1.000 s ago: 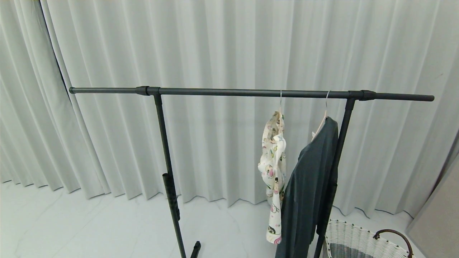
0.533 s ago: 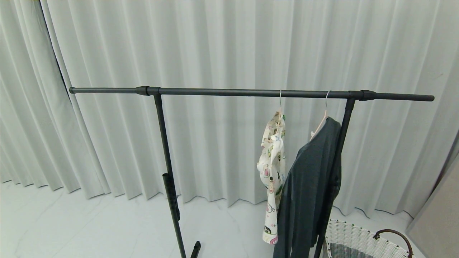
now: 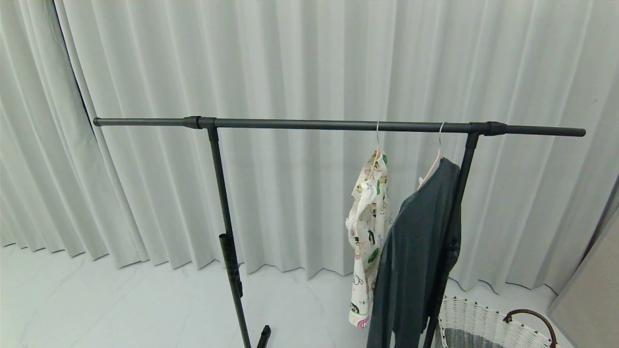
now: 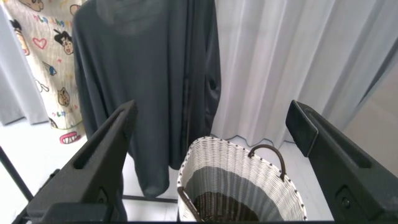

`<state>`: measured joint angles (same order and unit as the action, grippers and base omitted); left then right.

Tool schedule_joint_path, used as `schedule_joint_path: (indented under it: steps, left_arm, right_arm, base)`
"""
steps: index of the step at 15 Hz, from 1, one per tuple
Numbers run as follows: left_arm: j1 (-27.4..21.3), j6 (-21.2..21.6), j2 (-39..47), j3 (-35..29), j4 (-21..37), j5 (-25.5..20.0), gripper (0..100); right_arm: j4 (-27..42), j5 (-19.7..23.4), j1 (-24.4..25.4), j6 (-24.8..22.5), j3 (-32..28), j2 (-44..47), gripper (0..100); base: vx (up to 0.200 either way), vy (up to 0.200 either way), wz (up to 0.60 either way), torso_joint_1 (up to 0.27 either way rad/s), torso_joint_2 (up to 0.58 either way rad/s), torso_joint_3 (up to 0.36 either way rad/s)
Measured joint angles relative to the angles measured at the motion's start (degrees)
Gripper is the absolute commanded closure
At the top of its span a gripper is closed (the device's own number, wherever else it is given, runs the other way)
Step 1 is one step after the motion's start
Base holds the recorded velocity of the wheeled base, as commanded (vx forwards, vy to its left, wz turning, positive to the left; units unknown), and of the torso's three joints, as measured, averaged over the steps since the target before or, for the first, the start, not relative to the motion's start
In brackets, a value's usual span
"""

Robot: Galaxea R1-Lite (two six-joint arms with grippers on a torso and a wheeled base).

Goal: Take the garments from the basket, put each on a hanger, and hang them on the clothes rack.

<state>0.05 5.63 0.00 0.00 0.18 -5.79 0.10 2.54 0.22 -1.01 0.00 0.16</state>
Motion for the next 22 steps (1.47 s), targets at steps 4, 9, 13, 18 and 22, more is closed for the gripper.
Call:
schedule_joint_path:
  steps: [4, 9, 13, 18, 22]
  left_arm:
    - [0.0, 0.0, 0.0, 0.0, 0.0, 0.0, 0]
    - [0.0, 0.0, 0.0, 0.0, 0.0, 0.0, 0]
    - [0.0, 0.0, 0.0, 0.0, 0.0, 0.0, 0]
    - [0.0, 0.0, 0.0, 0.0, 0.0, 0.0, 0]
    - [0.0, 0.0, 0.0, 0.0, 0.0, 0.0, 0]
  right_arm:
    - [0.0, 0.0, 0.0, 0.0, 0.0, 0.0, 0]
    - [0.0, 0.0, 0.0, 0.0, 0.0, -0.1, 0]
    - [0.0, 0.0, 0.0, 0.0, 0.0, -0.1, 0]
    - [0.0, 0.0, 0.0, 0.0, 0.0, -0.1, 0]
    - [0.0, 0.0, 0.0, 0.0, 0.0, -0.1, 0]
  base:
    - [0.000, 0.000, 0.00, 0.000, 0.00, 0.000]
    - [0.000, 0.000, 0.00, 0.000, 0.00, 0.000]
    - [0.000, 0.000, 0.00, 0.000, 0.00, 0.000]
    - [0.000, 0.000, 0.00, 0.000, 0.00, 0.000]
    - [0.000, 0.000, 0.00, 0.000, 0.00, 0.000]
